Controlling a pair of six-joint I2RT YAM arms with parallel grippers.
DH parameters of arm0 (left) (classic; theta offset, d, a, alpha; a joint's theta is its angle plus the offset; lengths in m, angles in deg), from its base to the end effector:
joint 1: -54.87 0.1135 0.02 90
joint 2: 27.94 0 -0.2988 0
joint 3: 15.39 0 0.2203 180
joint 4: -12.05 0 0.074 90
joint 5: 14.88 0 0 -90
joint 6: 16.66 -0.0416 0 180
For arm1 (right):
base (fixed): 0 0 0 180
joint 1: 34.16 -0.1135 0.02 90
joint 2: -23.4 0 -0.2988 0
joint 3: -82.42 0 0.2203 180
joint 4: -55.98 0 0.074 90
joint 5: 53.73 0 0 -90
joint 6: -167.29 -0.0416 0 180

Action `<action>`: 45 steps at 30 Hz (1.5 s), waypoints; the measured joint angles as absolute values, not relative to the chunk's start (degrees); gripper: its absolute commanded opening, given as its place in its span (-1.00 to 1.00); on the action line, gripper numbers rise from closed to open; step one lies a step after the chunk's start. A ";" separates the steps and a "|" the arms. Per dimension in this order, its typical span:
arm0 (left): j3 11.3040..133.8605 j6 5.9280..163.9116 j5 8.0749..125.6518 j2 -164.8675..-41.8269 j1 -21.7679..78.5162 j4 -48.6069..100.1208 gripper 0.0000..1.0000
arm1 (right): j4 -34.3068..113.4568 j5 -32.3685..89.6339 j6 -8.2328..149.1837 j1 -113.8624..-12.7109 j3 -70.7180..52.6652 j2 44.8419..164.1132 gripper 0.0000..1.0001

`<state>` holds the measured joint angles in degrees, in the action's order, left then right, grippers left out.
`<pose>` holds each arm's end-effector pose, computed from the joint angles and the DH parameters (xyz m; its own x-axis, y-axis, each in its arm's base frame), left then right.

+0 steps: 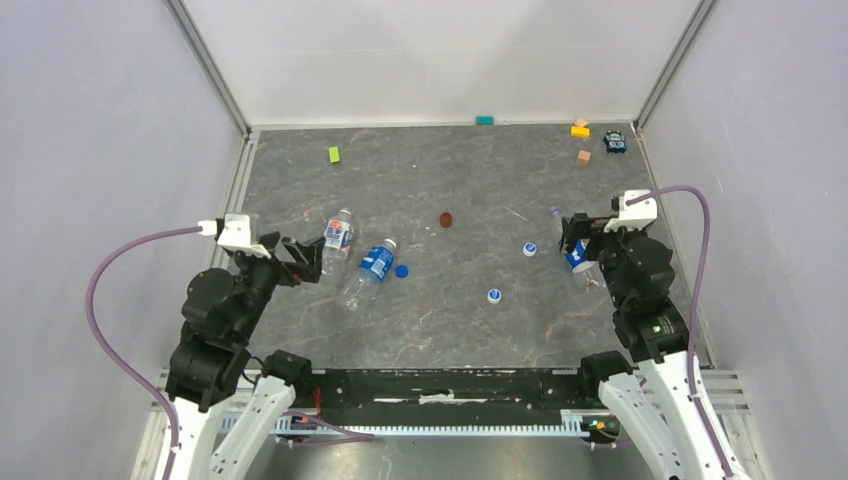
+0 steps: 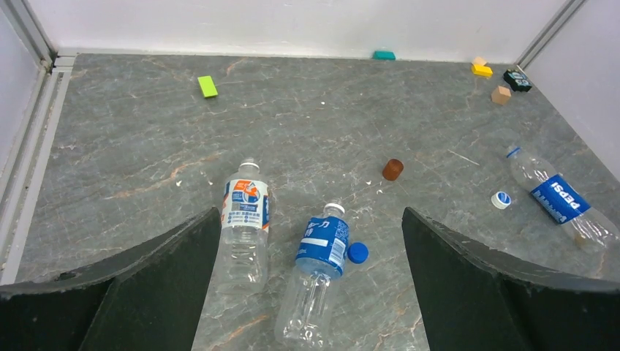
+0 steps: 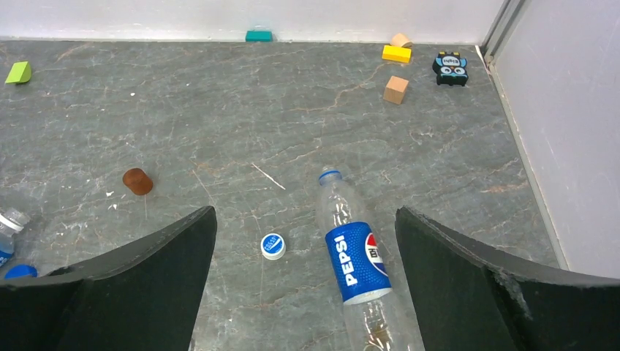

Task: Screw on the bottle caps
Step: Pick up the plastic bottle at the center of the board.

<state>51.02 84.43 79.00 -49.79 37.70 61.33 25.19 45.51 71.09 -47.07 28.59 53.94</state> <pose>0.0149 -0.0017 0.3698 -0.1214 -0.1633 -0.9791 0.2107 0.9597 -0.1862 0.0786 0.0112 0.3374 -0.1335 0.0788 -0.9879 -0.0512 0.9950 0.0862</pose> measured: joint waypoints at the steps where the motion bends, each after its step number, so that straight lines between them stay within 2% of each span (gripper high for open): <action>1: 51.02 84.41 79.03 -49.83 37.70 61.40 1.00 | 25.14 45.53 71.09 -47.07 28.59 53.94 0.96; 11: 51.02 84.43 79.35 -50.14 37.70 62.23 1.00 | 24.38 44.28 71.16 -47.07 28.22 55.14 0.96; 27: 50.98 84.43 79.33 -50.33 37.70 62.49 1.00 | 16.99 32.63 71.22 -47.72 24.17 72.61 0.96; 36: 48.01 84.45 78.96 -52.45 37.70 62.49 1.00 | 12.82 33.90 70.79 -55.44 23.98 80.43 0.96; 45: 45.19 84.48 77.85 -53.50 37.70 62.45 1.00 | 9.04 43.02 66.70 -64.64 23.30 87.19 0.96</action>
